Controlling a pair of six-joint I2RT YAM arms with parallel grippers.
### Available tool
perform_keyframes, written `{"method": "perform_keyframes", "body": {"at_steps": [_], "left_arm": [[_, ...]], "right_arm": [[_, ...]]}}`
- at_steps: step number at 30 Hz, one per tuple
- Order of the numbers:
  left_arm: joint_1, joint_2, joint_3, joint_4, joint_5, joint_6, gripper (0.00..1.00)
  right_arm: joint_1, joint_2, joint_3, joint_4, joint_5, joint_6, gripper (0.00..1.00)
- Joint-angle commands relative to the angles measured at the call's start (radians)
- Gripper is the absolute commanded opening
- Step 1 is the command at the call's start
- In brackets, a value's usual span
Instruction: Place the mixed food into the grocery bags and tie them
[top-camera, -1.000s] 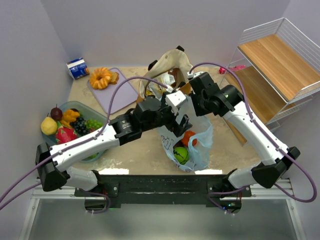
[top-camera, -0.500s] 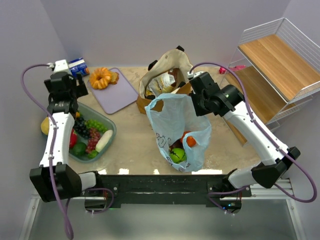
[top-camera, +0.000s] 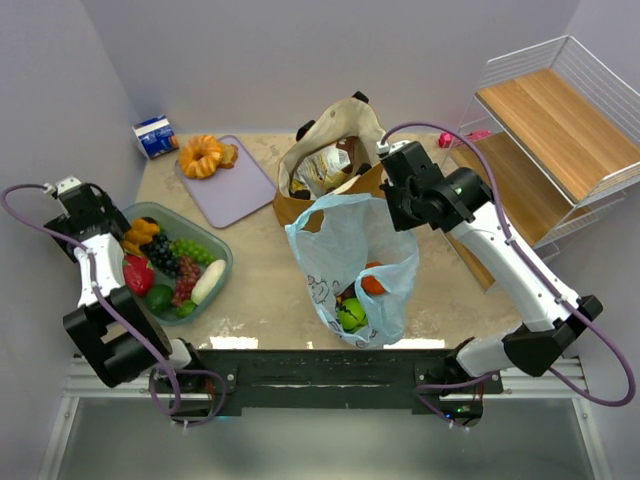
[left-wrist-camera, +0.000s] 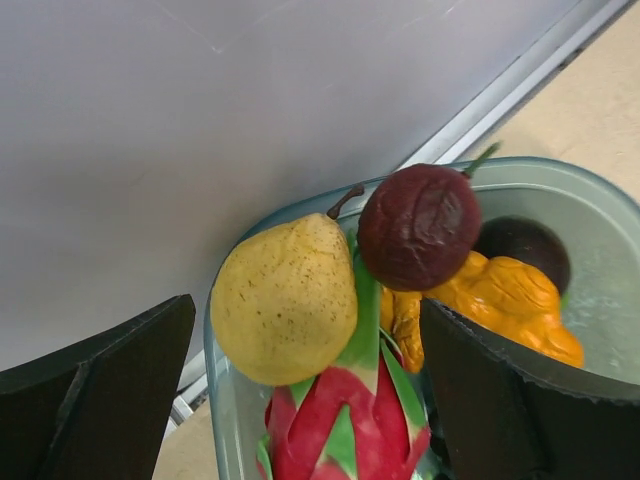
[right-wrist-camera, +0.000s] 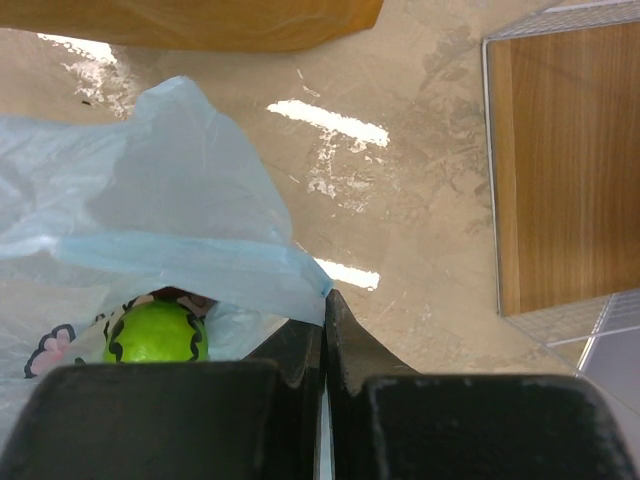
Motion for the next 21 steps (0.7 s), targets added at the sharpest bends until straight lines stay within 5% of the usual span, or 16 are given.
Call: {"method": "perform_keyframes", "body": {"at_steps": [1,21], "left_arm": [[0.024,0.042,-0.022,0.075,0.023,-0.026,1.0],[0.069,0.135,-0.019,0.08,-0.055,-0.04,0.97]], "right_arm": [[0.002,-0.021,0.045,-0.025,0.009,-0.01,0.0],[0.001,0.02,0.049,-0.014,-0.01,-0.03,0.0]]}}
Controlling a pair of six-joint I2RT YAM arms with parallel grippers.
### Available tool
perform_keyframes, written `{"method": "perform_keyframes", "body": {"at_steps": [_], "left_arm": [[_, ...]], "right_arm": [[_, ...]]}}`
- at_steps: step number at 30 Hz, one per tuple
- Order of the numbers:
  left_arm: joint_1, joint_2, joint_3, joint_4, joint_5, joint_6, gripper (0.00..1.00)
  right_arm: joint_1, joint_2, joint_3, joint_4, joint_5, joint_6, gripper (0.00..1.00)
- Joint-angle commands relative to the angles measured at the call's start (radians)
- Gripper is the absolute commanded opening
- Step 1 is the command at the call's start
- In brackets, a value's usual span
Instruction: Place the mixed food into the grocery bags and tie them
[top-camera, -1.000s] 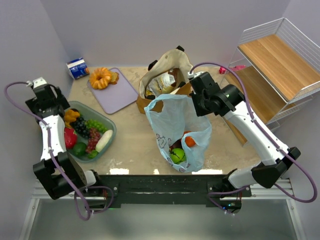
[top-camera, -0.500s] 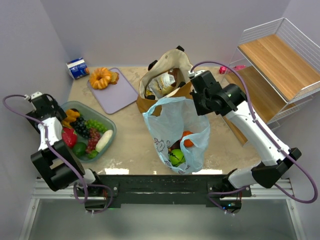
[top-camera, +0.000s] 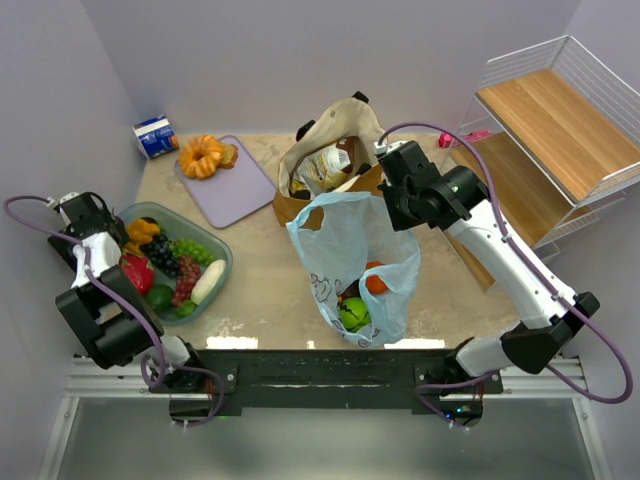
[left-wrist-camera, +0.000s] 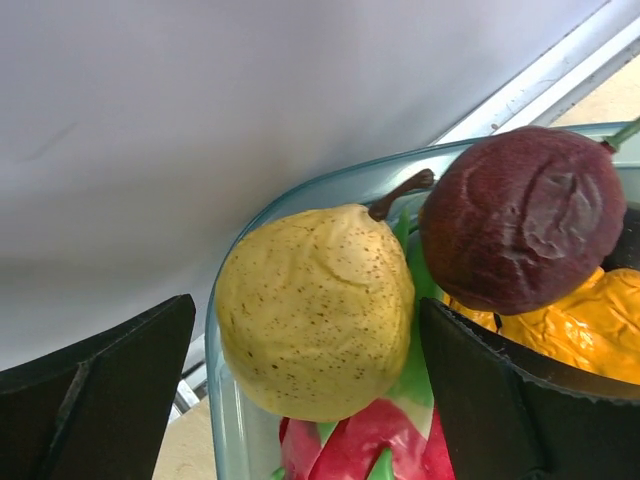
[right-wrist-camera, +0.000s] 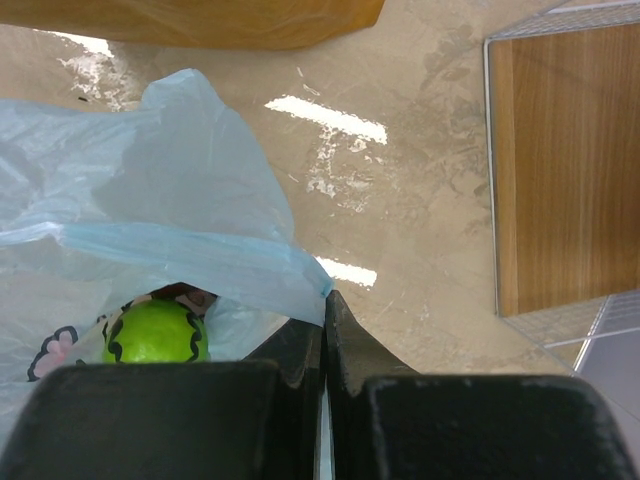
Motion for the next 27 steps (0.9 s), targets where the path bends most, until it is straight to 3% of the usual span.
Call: {"method": "perform_keyframes", "body": {"at_steps": [1,2,5,8,13,16,17,18,21,23,27], "left_arm": [[0.013,-0.005,0.015,0.047,-0.026,-0.03,0.95],[0.014,-0.011,0.012,0.05,-0.023,-0.032,0.86],[0.014,-0.034,0.007,0.05,0.003,-0.03,0.71],[-0.003,-0.103,-0.008,0.047,0.132,-0.016,0.58],[-0.079,-0.299,-0.033,0.067,0.252,0.016,0.55],[-0.281,-0.423,-0.018,0.046,0.25,0.045,0.53],[-0.397,-0.48,0.016,0.015,0.266,0.044,0.53],[-0.456,-0.509,0.031,0.007,0.329,0.031,0.52],[-0.695,-0.624,0.085,0.053,0.477,-0.082,0.5],[-0.883,-0.672,0.098,0.169,0.552,-0.207,0.5],[-1.224,-0.615,0.165,0.234,0.49,-0.266,0.49]], "right_arm": [[0.001,0.007,0.04,-0.008,-0.007,-0.02,0.0],[0.002,0.007,0.04,-0.008,-0.007,-0.02,0.0],[0.001,-0.003,0.037,-0.011,-0.006,-0.02,0.0],[0.002,-0.019,0.031,-0.014,0.004,-0.02,0.0],[0.002,-0.032,0.031,-0.025,0.005,-0.02,0.0],[0.002,-0.036,0.034,-0.031,0.02,-0.021,0.0],[0.002,-0.034,0.034,-0.03,0.022,-0.023,0.0],[0.002,-0.031,0.033,-0.028,0.02,-0.023,0.0],[0.001,-0.02,0.022,-0.013,0.007,-0.021,0.0],[0.001,-0.016,0.019,0.001,0.002,-0.02,0.0],[0.001,-0.011,0.011,0.015,-0.01,-0.012,0.0]]}}
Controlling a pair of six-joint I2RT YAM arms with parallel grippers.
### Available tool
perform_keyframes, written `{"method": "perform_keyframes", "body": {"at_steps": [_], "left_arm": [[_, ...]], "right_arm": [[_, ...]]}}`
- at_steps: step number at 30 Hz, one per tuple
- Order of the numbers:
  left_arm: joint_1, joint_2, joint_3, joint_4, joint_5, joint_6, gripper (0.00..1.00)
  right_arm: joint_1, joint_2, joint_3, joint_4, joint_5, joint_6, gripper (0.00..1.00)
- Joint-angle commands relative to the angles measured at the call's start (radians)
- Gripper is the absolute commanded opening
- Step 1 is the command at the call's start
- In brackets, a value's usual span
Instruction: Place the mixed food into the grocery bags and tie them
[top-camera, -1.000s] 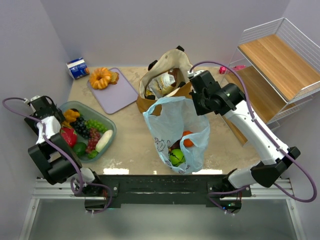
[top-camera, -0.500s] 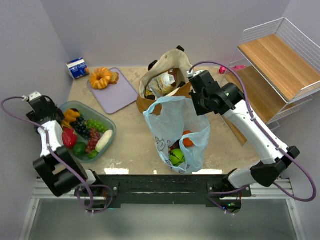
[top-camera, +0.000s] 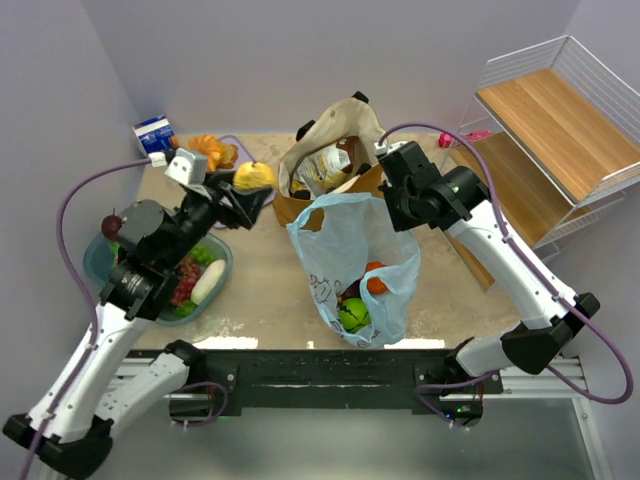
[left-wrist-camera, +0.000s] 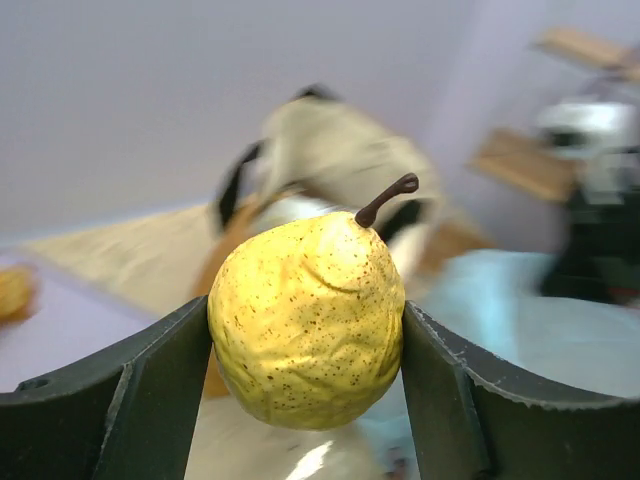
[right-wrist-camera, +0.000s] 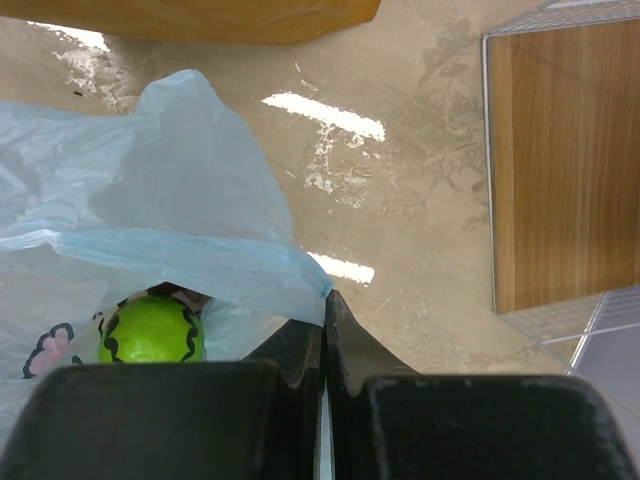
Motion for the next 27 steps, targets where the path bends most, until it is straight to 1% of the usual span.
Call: {"method": "perform_keyframes", "body": {"at_steps": [1,2,3,4,5,7,8,11,15,17,18,19,20,21,22,27], "left_arm": [[-0.368,0.063,0.116,0.164,-0.008,-0.084,0.49],[-0.444,0.116,0.132,0.167,-0.087,-0.059,0.49],[-0.515,0.147,0.148,0.172,-0.117,-0.038,0.5],[-0.621,0.181,0.184,0.176,-0.125,0.005,0.51],[-0.656,0.254,0.205,0.166,-0.149,0.02,0.51],[-0.695,0.326,0.262,0.149,-0.134,0.037,0.52],[-0.697,0.377,0.268,0.097,-0.133,0.037,0.52],[-0.698,0.431,0.268,0.061,-0.151,0.039,0.55],[-0.697,0.462,0.279,0.003,-0.226,0.045,0.59],[-0.695,0.469,0.279,-0.012,-0.252,0.045,0.65],[-0.695,0.471,0.282,-0.02,-0.258,0.045,0.7],[-0.695,0.475,0.29,-0.028,-0.266,0.042,0.8],[-0.694,0.485,0.294,-0.046,-0.274,0.041,0.87],[-0.694,0.488,0.299,-0.052,-0.272,0.044,0.96],[-0.694,0.492,0.304,-0.057,-0.269,0.05,1.0],[-0.685,0.497,0.32,-0.055,-0.225,0.117,1.0]], "right_arm": [[0.001,-0.016,0.01,0.024,-0.01,-0.007,0.0],[0.002,-0.018,0.005,0.024,-0.009,-0.007,0.0],[0.002,-0.021,0.002,0.021,-0.007,-0.005,0.0],[0.001,-0.027,-0.001,0.02,-0.009,-0.005,0.0],[0.002,-0.03,-0.004,0.017,-0.006,-0.005,0.0],[0.002,-0.038,-0.006,0.011,0.002,-0.004,0.0],[0.002,-0.044,-0.006,0.007,0.004,-0.002,0.0],[0.001,-0.061,-0.007,0.0,0.016,-0.001,0.0],[0.002,-0.067,-0.013,-0.006,0.027,0.004,0.0],[0.001,-0.065,-0.015,-0.006,0.024,0.004,0.0],[0.002,-0.064,-0.013,-0.003,0.025,0.004,0.0],[0.001,-0.064,-0.013,-0.003,0.025,0.002,0.0],[0.002,-0.062,-0.012,-0.003,0.025,0.004,0.0],[0.001,-0.059,-0.012,-0.003,0.027,0.002,0.0],[0.001,-0.059,-0.012,-0.003,0.025,0.002,0.0],[0.001,-0.056,-0.009,-0.005,0.024,0.004,0.0]]}}
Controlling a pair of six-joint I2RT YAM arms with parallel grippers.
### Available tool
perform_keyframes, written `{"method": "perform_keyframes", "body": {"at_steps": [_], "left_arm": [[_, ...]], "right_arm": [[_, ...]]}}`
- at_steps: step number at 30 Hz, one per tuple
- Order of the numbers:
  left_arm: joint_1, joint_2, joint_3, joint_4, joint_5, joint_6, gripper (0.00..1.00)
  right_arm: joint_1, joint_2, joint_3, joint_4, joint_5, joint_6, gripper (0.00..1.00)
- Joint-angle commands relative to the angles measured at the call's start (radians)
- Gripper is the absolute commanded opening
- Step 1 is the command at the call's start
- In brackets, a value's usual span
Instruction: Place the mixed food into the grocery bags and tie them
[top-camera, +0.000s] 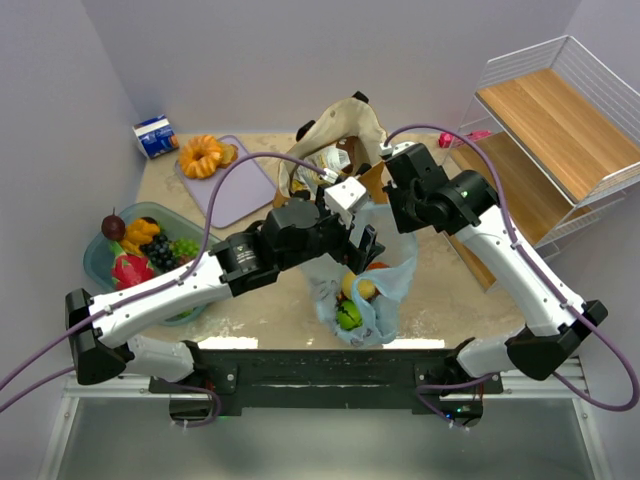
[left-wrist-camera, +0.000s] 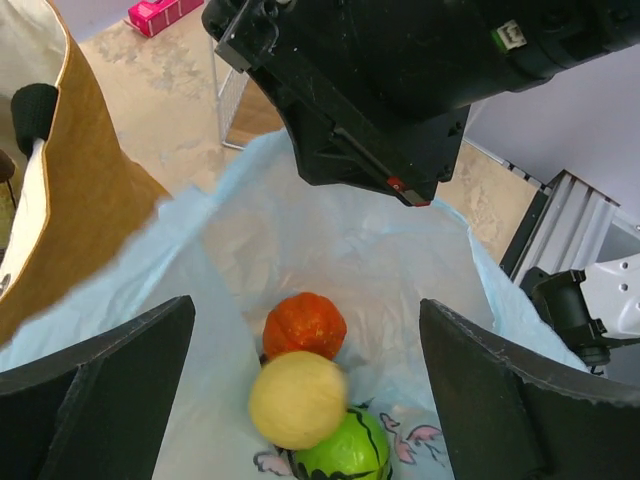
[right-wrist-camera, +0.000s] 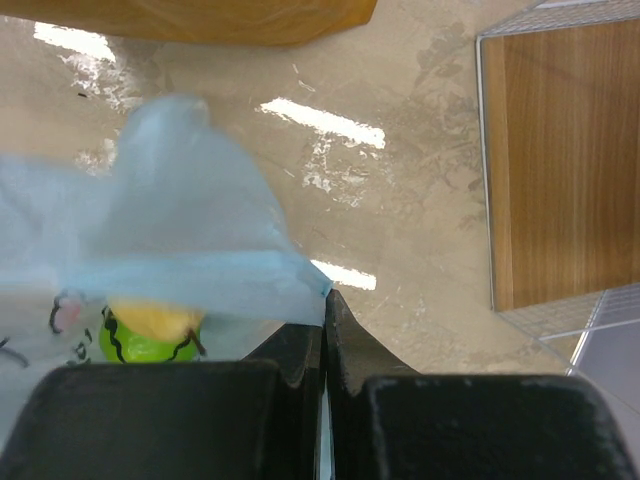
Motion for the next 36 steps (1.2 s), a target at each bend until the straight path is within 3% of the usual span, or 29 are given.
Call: {"method": "perform_keyframes", "body": {"at_steps": [1,3,6,9,13,15,18,20,24,30,36], "left_arm": [[0.029,-0.005,0.067,0.012,0.035,0.106,1.0],[0.069,-0.035,0.068,0.028,0.116,0.14,1.0],[0.233,-0.093,0.083,0.042,0.207,0.163,1.0],[0.466,-0.131,0.109,0.017,0.179,0.177,1.0],[0.904,-0.072,0.109,-0.059,0.222,0.14,1.0],[1.049,-0.041,0.079,-0.081,0.118,0.128,1.0],[1.146,0.014,0.017,-0.095,-0.158,0.179,1.0],[1.21,0.047,-0.006,-0.087,-0.203,0.184,1.0],[1.374,0.088,-0.08,-0.041,-0.181,0.183,1.0],[1.489,0.169,-0.133,0.015,-0.197,0.197,1.0],[1.562,0.266,-0.133,0.037,-0.099,0.183,0.97]], "right_arm": [[0.002,-0.02,0.002,-0.003,0.023,0.004,0.0],[0.001,-0.022,0.002,-0.006,0.027,0.004,0.0],[0.002,-0.025,0.005,-0.015,0.033,0.005,0.0],[0.002,-0.025,0.008,-0.018,0.037,0.008,0.0],[0.002,-0.022,0.02,-0.02,0.033,0.008,0.0],[0.001,-0.019,0.022,-0.02,0.028,0.008,0.0],[0.002,-0.017,0.022,-0.023,0.028,0.008,0.0],[0.002,-0.014,0.025,-0.024,0.031,0.008,0.0],[0.002,-0.008,0.033,-0.029,0.034,0.005,0.0],[0.002,0.0,0.04,-0.034,0.03,0.007,0.0],[0.002,-0.003,0.045,-0.04,0.036,0.007,0.0]]}}
